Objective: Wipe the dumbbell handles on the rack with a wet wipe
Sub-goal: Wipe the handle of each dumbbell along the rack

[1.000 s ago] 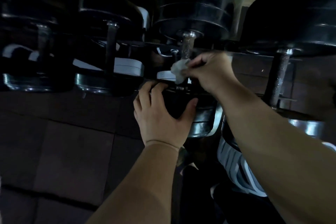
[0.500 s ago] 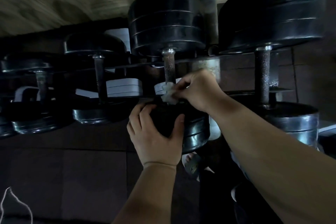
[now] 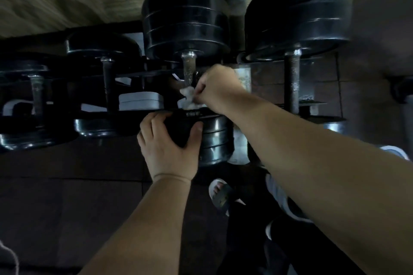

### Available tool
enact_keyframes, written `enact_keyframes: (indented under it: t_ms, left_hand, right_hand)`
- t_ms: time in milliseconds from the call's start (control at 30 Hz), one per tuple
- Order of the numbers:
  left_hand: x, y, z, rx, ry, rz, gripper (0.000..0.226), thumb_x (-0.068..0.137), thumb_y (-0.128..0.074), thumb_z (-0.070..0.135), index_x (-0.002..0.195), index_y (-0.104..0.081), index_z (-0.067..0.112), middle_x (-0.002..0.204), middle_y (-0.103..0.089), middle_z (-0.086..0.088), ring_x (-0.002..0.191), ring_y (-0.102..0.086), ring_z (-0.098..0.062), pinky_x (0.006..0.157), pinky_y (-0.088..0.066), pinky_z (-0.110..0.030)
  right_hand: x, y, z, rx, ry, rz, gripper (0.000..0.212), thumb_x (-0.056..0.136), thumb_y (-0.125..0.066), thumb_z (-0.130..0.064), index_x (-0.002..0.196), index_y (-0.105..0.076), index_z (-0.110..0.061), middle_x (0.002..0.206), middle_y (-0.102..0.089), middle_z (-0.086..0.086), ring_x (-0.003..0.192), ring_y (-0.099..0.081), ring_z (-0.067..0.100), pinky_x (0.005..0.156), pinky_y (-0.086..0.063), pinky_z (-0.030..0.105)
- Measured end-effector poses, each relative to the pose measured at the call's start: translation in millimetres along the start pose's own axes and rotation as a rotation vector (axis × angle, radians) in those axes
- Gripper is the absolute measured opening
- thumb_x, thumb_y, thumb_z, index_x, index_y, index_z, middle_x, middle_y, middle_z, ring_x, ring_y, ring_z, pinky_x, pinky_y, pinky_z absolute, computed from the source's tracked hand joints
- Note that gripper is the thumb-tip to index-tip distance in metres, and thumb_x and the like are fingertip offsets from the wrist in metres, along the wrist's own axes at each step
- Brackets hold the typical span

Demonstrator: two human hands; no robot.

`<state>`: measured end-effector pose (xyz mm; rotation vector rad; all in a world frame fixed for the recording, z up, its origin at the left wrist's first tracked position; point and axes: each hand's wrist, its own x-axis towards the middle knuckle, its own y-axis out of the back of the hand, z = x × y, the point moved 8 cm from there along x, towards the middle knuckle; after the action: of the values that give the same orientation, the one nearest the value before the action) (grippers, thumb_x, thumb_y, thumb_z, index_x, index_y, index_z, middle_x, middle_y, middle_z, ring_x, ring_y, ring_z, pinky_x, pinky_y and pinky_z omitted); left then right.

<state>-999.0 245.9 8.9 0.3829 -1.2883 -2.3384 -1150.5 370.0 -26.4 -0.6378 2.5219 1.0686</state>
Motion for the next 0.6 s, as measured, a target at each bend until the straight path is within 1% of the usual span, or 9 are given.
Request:
enact_keyframes:
  t_ms: [67,133,200,267,333,367,433,533,600]
  left_hand:
    - [-2,2,5,0.048,0.066,-0.076,0.079,0.077,-0.053,0.076,0.128,-0.051,0.015,0.141,-0.047,-0.007,0.126,-0.045,-0.031,0.11,-0.041,-0.047]
    - [-4,4,9,0.15,0.13,-0.183,0.085,0.081,-0.049,0.079,0.139,-0.044,0.017,0.149,-0.04,-0.005,0.136,-0.04,-0.032,0.112,-0.041,-0.051]
    - [-8,11,13,0.198,0.179,-0.297,0.089,0.089,-0.045,0.077,0.154,-0.029,0.019,0.161,-0.027,-0.004,0.146,-0.033,-0.034,0.114,-0.04,-0.055]
    - [-16,26,18,0.164,0.204,-0.402,0.086,0.094,-0.045,0.073,0.161,-0.018,0.026,0.169,-0.017,-0.003,0.151,-0.029,-0.035,0.116,-0.039,-0.056]
    - [-32,51,25,0.158,0.188,-0.47,0.082,0.093,-0.048,0.072,0.159,-0.025,0.027,0.164,-0.031,-0.005,0.146,-0.039,-0.032,0.113,-0.043,-0.054]
    - [-43,66,30,0.173,0.186,-0.498,0.078,0.092,-0.049,0.072,0.155,-0.033,0.029,0.158,-0.041,-0.004,0.141,-0.047,-0.03,0.109,-0.047,-0.052]
    - [-68,95,36,0.216,0.203,-0.56,0.067,0.094,-0.051,0.069,0.148,-0.045,0.03,0.147,-0.055,-0.002,0.129,-0.057,-0.027,0.102,-0.052,-0.048]
    - [-102,132,39,0.242,0.282,-0.63,0.058,0.099,-0.054,0.058,0.148,-0.049,0.026,0.143,-0.059,-0.005,0.122,-0.062,-0.026,0.101,-0.053,-0.044]
    - [-116,158,45,0.221,0.297,-0.613,0.055,0.101,-0.055,0.055,0.145,-0.052,0.023,0.139,-0.06,-0.004,0.118,-0.062,-0.025,0.101,-0.053,-0.042]
  right_hand:
    - [-19,12,-2,-0.054,0.009,-0.033,0.016,0.083,-0.075,-0.014,0.072,-0.073,-0.026,0.067,-0.062,-0.013,0.075,-0.065,0.008,0.051,-0.039,0.012]
    - [-46,37,-7,-0.057,0.04,0.0,0.017,0.081,-0.077,-0.016,0.07,-0.07,-0.028,0.072,-0.064,-0.013,0.079,-0.065,0.007,0.062,-0.043,0.015]
    - [-76,67,-16,-0.053,0.109,0.041,0.01,0.081,-0.076,-0.018,0.074,-0.073,-0.024,0.077,-0.066,-0.012,0.078,-0.064,0.004,0.068,-0.049,0.018]
    - [-109,94,-22,-0.033,0.175,0.055,0.002,0.081,-0.076,-0.016,0.081,-0.075,-0.018,0.081,-0.067,-0.012,0.071,-0.058,-0.002,0.064,-0.046,0.006]
    - [-138,112,-26,-0.031,0.189,0.041,0.006,0.082,-0.077,-0.017,0.08,-0.072,-0.02,0.077,-0.065,-0.013,0.067,-0.055,-0.005,0.054,-0.038,0.003]
    - [-151,119,-29,-0.038,0.187,0.031,0.007,0.082,-0.078,-0.019,0.081,-0.071,-0.02,0.075,-0.063,-0.014,0.067,-0.055,-0.003,0.054,-0.037,0.005]
    - [-175,131,-37,-0.041,0.202,0.017,0.007,0.082,-0.079,-0.021,0.083,-0.072,-0.018,0.071,-0.061,-0.013,0.068,-0.058,0.006,0.059,-0.041,0.015]
    - [-206,149,-47,-0.045,0.231,0.001,0.007,0.081,-0.079,-0.02,0.086,-0.074,-0.017,0.068,-0.059,-0.012,0.069,-0.06,0.014,0.068,-0.048,0.026]
    - [-225,158,-53,-0.074,0.244,-0.009,0.009,0.081,-0.079,-0.021,0.088,-0.075,-0.017,0.068,-0.058,-0.012,0.069,-0.062,0.017,0.072,-0.052,0.029]
